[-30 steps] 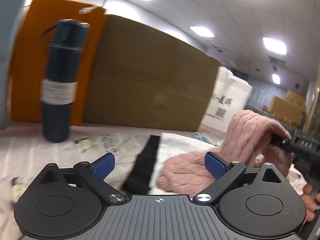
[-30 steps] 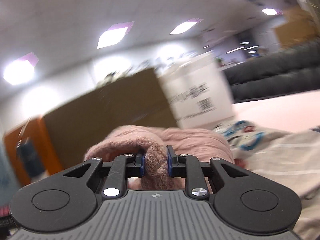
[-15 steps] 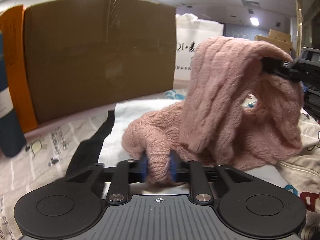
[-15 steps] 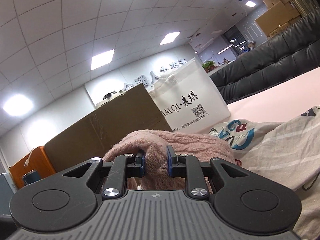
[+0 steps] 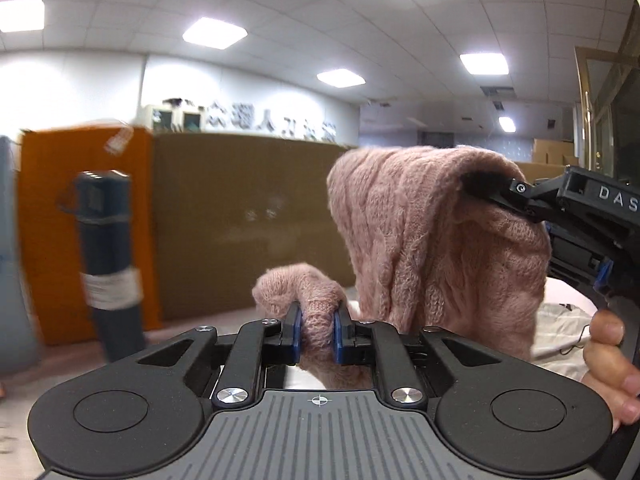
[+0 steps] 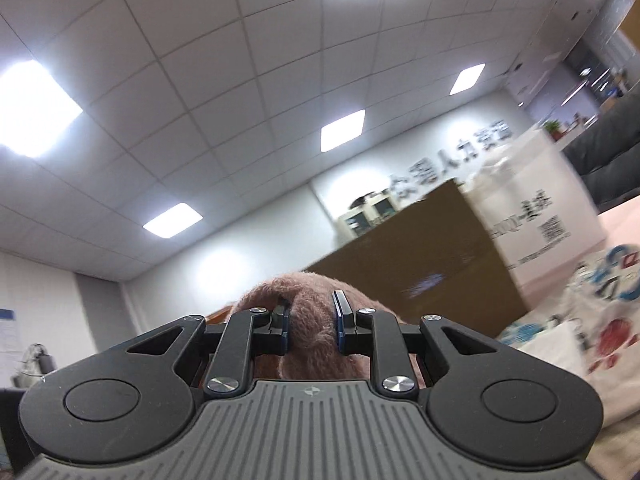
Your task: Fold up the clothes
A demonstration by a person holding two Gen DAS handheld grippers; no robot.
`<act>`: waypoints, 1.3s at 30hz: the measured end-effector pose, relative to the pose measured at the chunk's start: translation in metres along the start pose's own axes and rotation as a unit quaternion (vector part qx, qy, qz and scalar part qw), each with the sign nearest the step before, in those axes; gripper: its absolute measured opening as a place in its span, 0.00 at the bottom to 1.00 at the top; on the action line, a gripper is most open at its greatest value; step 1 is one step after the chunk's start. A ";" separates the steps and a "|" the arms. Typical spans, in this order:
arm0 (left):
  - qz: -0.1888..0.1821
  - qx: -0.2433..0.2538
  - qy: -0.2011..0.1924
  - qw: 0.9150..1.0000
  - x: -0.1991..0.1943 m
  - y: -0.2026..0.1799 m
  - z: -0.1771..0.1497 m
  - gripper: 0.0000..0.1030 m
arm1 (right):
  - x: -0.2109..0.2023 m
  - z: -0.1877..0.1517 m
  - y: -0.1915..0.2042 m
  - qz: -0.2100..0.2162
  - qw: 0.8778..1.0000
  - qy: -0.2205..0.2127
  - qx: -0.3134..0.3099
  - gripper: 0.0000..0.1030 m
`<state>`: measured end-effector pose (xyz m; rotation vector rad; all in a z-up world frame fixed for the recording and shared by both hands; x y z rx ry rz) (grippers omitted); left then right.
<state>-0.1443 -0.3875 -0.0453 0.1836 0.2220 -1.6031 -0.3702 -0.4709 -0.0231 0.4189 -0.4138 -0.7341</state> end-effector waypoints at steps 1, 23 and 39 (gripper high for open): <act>0.005 0.000 -0.003 1.000 -0.013 0.009 0.000 0.13 | 0.000 -0.003 0.013 0.009 1.000 0.005 0.000 0.18; 0.243 -0.060 0.056 0.967 -0.239 0.172 -0.090 0.17 | 0.045 -0.142 0.187 0.090 0.975 0.200 -0.043 0.17; 0.259 -0.133 0.115 0.950 -0.267 0.220 -0.128 0.76 | -0.002 -0.149 0.138 0.002 0.931 0.263 -0.255 0.78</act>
Point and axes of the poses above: each gripper's, at about its wrist camera, not at the fingertips, and x roughly the way its jaws point, y to its left, z to its top, the point moved 6 cm from there along x, roughly the way its jaws point, and after that the axes turned 3 degrees about y, right-handed, at the moved point
